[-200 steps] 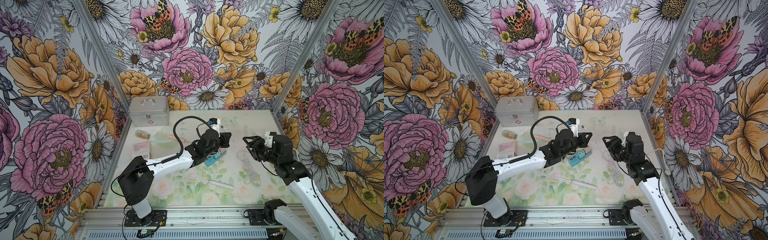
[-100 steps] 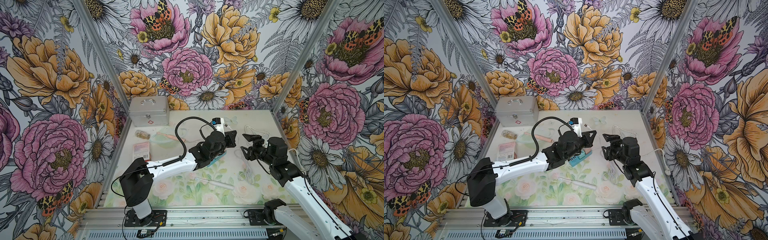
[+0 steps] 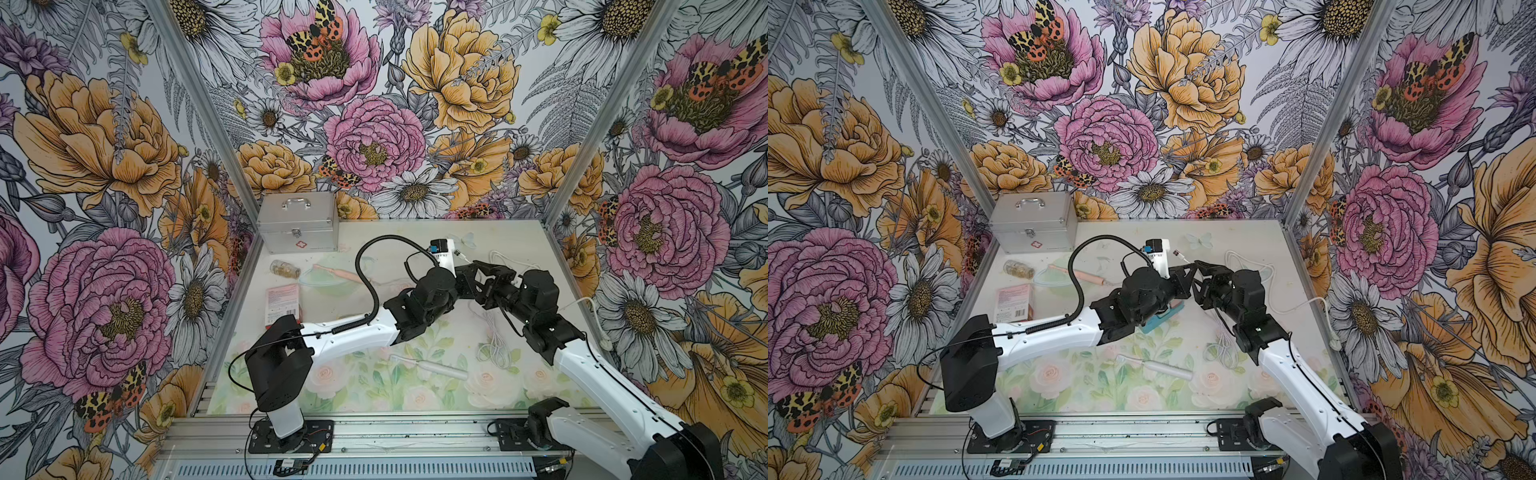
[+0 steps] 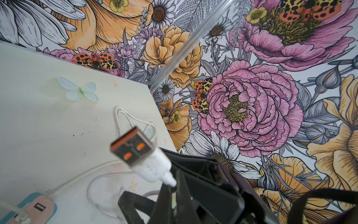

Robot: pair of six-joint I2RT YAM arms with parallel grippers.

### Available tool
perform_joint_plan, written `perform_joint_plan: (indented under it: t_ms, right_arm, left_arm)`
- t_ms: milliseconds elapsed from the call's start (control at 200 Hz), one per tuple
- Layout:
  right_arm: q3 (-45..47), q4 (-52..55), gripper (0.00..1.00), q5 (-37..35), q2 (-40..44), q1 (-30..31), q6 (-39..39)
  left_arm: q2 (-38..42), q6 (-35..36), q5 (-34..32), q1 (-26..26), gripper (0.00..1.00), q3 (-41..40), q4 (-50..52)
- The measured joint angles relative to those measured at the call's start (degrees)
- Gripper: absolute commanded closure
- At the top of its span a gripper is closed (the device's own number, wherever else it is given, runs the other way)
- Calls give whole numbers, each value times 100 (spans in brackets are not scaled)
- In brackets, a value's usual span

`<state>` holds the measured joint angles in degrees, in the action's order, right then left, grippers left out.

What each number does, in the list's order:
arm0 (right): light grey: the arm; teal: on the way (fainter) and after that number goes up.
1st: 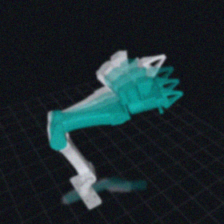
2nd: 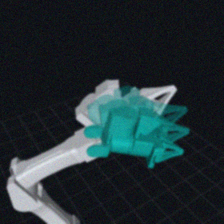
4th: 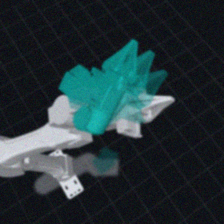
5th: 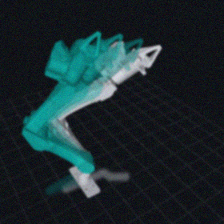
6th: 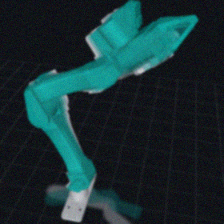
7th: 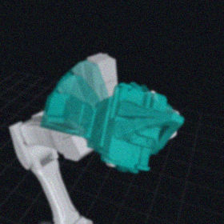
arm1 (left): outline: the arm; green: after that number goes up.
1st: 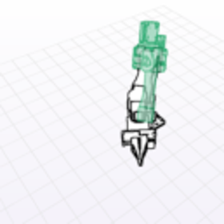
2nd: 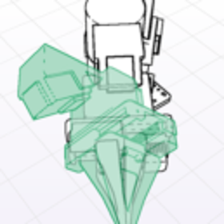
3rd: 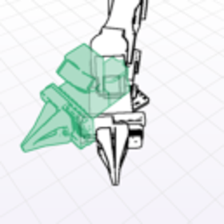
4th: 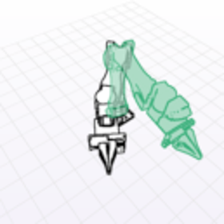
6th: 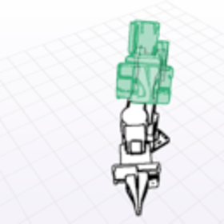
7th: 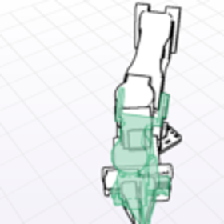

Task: Charge the electric toothbrush
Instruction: Pick up the charging cable from the center of the board.

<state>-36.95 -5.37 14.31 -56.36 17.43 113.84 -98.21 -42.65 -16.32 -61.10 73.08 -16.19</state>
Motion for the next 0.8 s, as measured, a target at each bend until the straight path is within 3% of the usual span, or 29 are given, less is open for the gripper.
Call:
perform_joint_plan:
  t_ms: [90, 335, 405, 460, 680, 796]
  right_arm:
    - [7, -85, 71, -114, 2, -26, -35]
    - [42, -140, 94, -411, 7, -55, -125]
    - [42, -133, 98, -466, 4, -83, -247]
    - [35, -83, 100, -492, 4, -109, -369]
    - [-179, 597, 100, -498, -2, -494, -1287]
    - [-533, 1196, 100, -348, -76, -713, -2090]
  left_arm:
    - [0, 22, -9, -9, 100, 0, 0]
    - [0, 87, -42, -7, 100, -61, 4]
    - [0, 129, -42, -7, 74, -68, 35]
    - [13, 256, -37, -7, 62, -70, 72]
    - [645, 887, 144, 142, 53, -448, 680]
    - [1427, 1386, 710, 649, 50, -881, 1222]
